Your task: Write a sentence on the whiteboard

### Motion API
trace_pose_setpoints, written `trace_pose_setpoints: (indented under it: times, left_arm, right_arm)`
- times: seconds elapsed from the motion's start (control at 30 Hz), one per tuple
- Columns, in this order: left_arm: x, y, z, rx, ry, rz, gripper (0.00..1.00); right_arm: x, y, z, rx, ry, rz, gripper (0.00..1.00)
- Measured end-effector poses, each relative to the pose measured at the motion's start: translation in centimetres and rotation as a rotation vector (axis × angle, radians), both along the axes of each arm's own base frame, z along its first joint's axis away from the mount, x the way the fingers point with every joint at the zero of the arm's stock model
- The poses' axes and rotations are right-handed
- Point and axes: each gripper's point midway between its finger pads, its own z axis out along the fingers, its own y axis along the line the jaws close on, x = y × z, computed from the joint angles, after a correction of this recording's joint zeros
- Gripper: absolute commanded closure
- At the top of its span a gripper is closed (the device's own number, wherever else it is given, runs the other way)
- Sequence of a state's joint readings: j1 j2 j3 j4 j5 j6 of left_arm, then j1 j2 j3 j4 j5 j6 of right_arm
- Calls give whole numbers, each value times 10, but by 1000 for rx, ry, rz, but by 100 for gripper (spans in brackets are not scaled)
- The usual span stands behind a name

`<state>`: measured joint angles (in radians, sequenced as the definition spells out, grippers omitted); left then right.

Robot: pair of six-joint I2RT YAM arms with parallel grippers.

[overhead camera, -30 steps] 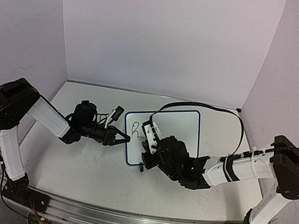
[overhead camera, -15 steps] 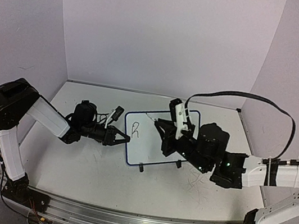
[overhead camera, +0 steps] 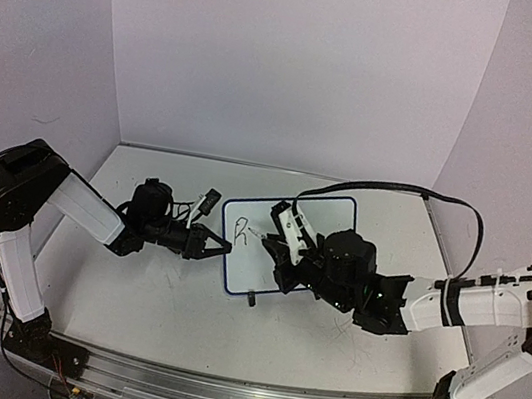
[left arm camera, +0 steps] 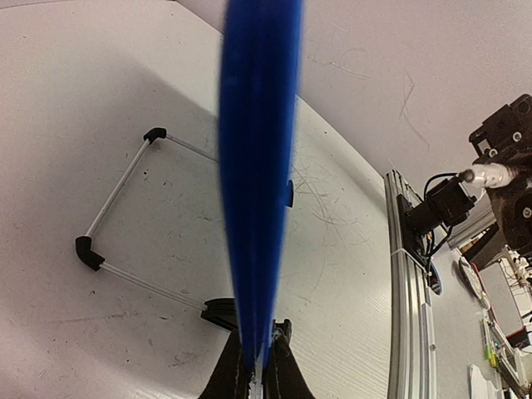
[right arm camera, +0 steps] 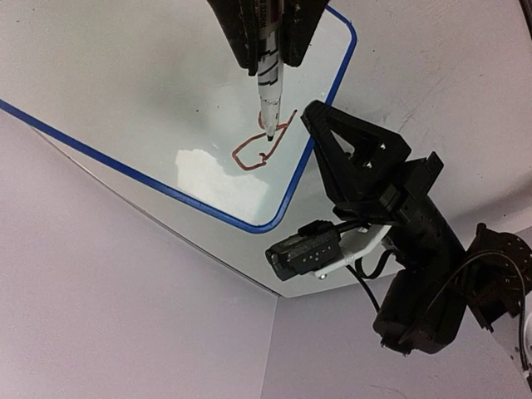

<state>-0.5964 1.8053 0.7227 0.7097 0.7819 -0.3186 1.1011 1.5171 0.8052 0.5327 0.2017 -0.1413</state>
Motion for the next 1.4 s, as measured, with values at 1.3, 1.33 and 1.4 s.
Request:
trace_pose_setpoints:
  times: [1.3,1.33,1.4]
  left_arm:
    - [1,-1,0,6,6,-2,100]
    - [1,-1,0,6,6,-2,100]
    - [1,-1,0,6,5,-2,100]
  right_arm:
    - [6,1,-32,-10,41,-51,100]
    - [6,2,-33,-13,42,-48,100]
    - [5,2,-35,-16,43,-48,100]
